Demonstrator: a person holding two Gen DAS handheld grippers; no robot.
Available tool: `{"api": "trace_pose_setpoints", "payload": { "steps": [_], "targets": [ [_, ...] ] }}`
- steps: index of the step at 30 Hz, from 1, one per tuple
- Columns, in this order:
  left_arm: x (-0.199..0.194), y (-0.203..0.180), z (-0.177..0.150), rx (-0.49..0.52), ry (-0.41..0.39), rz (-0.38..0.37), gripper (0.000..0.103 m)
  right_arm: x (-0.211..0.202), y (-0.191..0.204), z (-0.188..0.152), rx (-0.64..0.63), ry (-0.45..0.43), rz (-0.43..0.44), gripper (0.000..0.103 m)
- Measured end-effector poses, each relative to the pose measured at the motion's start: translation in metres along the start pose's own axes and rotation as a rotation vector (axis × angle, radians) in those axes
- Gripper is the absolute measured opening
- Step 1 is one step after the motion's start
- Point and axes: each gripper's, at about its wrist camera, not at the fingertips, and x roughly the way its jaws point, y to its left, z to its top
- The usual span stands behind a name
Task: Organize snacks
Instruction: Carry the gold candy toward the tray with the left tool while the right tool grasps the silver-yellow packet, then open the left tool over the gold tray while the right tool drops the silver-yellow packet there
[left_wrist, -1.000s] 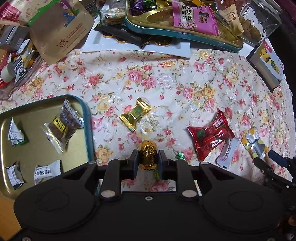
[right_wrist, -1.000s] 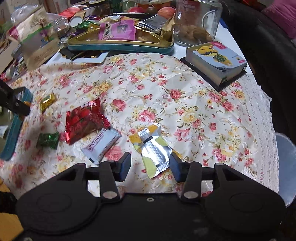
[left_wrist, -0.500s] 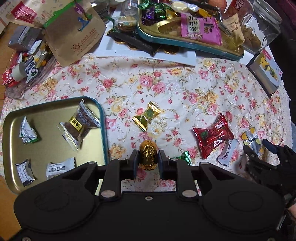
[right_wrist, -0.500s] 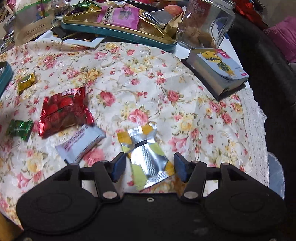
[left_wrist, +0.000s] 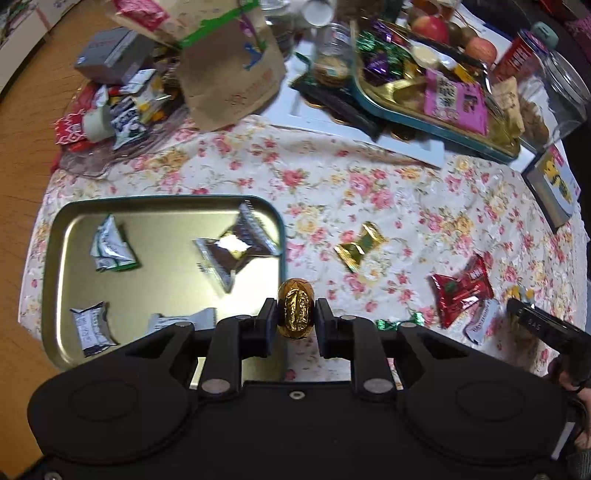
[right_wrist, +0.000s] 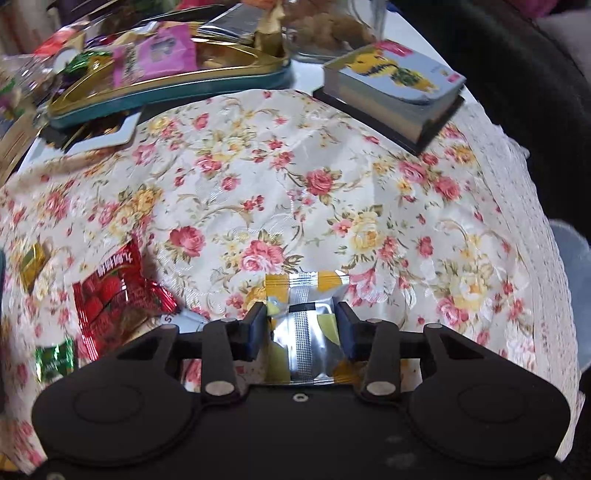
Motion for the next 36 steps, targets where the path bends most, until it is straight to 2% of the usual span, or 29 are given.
{"api": "trace_pose_setpoints", "payload": {
  "steps": [3,6,12,16,21,25,27,30,36],
  "targets": [
    [-0.004,0.019,0.0,-0.041,-0.008,0.006,0.028,-0.004,0.002,0.003,0.096,0.026,0.014,0.042],
    [-0.008,0.039,0.0,-0.085,-0.019,0.017,0.028,-0.022,0.01,0.009,0.181,-0.001,0.067,0.042],
    [-0.008,0.079,-0.003,-0.157,-0.041,0.088,0.028,-0.077,0.059,0.025,0.224,-0.131,0.273,0.042],
    [-0.009,0.105,-0.007,-0.201,-0.05,0.122,0.028,-0.106,0.113,0.029,0.154,-0.173,0.434,0.042],
    [-0.007,0.132,-0.011,-0.244,-0.052,0.158,0.028,-0.129,0.175,0.015,0.007,-0.202,0.565,0.042],
    [-0.004,0.148,-0.013,-0.27,-0.049,0.19,0.028,-0.138,0.215,-0.005,-0.134,-0.206,0.594,0.042],
    [-0.003,0.155,-0.014,-0.287,-0.044,0.19,0.028,-0.137,0.227,-0.015,-0.174,-0.178,0.615,0.042],
    [-0.003,0.16,-0.015,-0.303,-0.042,0.188,0.028,-0.134,0.24,-0.029,-0.215,-0.136,0.638,0.042],
    [0.0,0.158,-0.016,-0.298,-0.025,0.173,0.028,-0.13,0.261,-0.048,-0.261,-0.107,0.632,0.042]
  ]
}}
